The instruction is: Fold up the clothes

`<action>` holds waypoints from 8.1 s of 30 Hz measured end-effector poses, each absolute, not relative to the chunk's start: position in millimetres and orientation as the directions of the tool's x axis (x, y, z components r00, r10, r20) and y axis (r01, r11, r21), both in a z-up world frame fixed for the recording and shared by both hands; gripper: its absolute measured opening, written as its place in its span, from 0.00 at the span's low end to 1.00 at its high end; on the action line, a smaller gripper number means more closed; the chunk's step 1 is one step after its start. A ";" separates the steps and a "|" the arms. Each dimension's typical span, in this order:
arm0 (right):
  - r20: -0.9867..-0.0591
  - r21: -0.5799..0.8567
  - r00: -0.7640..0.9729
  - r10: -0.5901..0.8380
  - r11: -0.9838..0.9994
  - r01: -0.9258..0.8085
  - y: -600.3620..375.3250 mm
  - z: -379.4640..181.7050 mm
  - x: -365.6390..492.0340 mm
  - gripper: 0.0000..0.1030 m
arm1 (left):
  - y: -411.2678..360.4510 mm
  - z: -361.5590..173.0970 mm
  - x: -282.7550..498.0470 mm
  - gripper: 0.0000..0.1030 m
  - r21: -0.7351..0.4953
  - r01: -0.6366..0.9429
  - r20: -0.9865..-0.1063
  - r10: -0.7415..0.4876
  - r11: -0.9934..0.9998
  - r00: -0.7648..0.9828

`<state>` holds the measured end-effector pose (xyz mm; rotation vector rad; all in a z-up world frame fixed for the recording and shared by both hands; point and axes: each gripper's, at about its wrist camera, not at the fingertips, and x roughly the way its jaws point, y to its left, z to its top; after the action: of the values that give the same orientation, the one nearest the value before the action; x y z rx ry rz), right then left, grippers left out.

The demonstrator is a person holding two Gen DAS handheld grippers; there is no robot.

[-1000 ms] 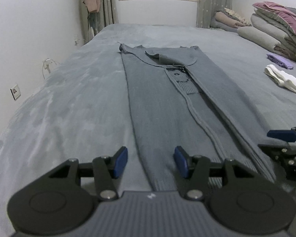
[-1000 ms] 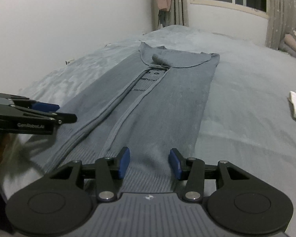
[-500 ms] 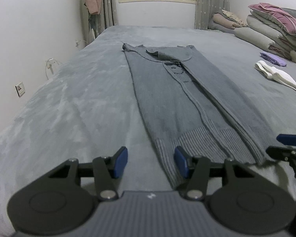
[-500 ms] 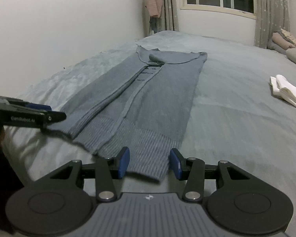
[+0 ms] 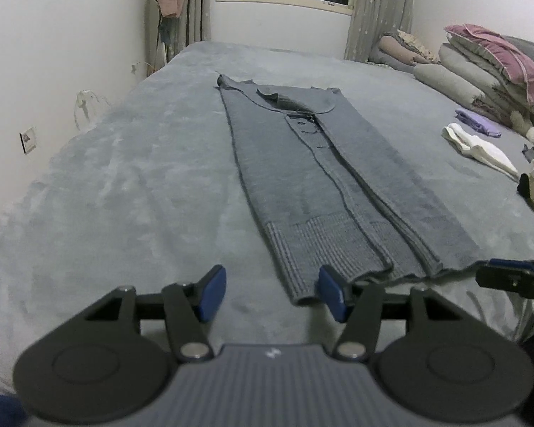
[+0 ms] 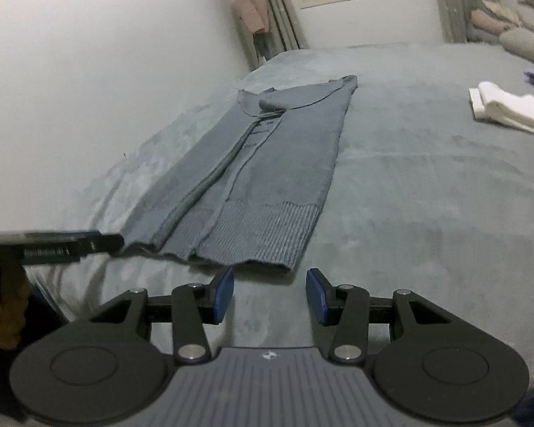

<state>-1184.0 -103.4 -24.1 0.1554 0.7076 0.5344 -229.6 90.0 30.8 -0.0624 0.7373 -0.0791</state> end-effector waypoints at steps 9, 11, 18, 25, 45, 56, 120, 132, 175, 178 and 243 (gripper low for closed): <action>-0.563 0.448 0.618 0.549 0.831 -0.329 -110.5 -30.0 -1159.5 0.43 | 74.7 28.8 -206.5 0.40 -0.023 0.013 -0.678 -0.025 1.000 0.735; -0.562 0.460 0.621 0.547 0.830 -0.314 -110.2 -31.0 -1155.6 0.43 | 69.7 28.0 -202.0 0.30 -0.009 0.001 -0.677 -0.007 1.000 0.736; -0.568 0.415 0.636 0.523 0.849 -0.328 -103.1 -34.1 -1157.8 0.28 | 59.6 23.9 -201.6 0.07 -0.001 0.009 -0.670 -0.008 1.000 0.742; -0.557 0.413 0.643 0.526 0.847 -0.336 -102.8 -32.7 -1161.3 0.09 | 67.3 26.5 -202.3 0.05 -0.056 0.000 -0.664 -0.038 0.998 0.747; -0.450 0.477 0.683 0.576 0.801 -0.362 -104.9 17.5 -1124.7 0.08 | 78.3 70.4 -161.8 0.04 -0.098 -0.037 -0.629 -0.034 0.994 0.777; -0.516 0.477 0.663 0.542 0.825 -0.303 -85.8 31.4 -1002.6 0.08 | 94.5 71.6 -36.0 0.05 -0.122 -0.097 -0.686 -0.014 0.988 0.728; -0.594 0.077 0.637 0.491 0.823 -0.562 -38.8 -18.0 -932.6 0.17 | 101.8 35.6 11.4 0.34 0.051 0.215 -0.613 -0.139 0.975 0.778; -0.599 0.178 0.603 0.526 0.822 -0.540 -43.1 -18.5 -928.6 0.17 | 96.9 19.9 20.4 0.25 0.029 0.232 -0.672 -0.153 0.972 0.725; -0.494 -0.011 0.763 0.417 0.875 -0.485 -21.7 3.5 -920.6 0.08 | 103.5 53.8 41.3 0.06 -0.005 0.037 -0.551 -0.034 0.999 0.834; -0.483 -0.039 0.780 0.398 0.880 -0.473 -16.3 2.6 -909.5 0.08 | 103.9 52.5 55.3 0.06 0.010 0.024 -0.534 -0.015 1.000 0.845; -0.648 0.437 0.602 0.467 0.875 -0.209 -72.9 -30.0 -954.9 0.11 | 85.7 16.4 -14.8 0.13 -0.119 -0.089 -0.712 -0.023 0.989 0.702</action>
<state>-954.9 -72.9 -30.0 0.3338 0.8394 0.3997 -14.8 85.7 16.4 -0.1488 0.7930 0.0369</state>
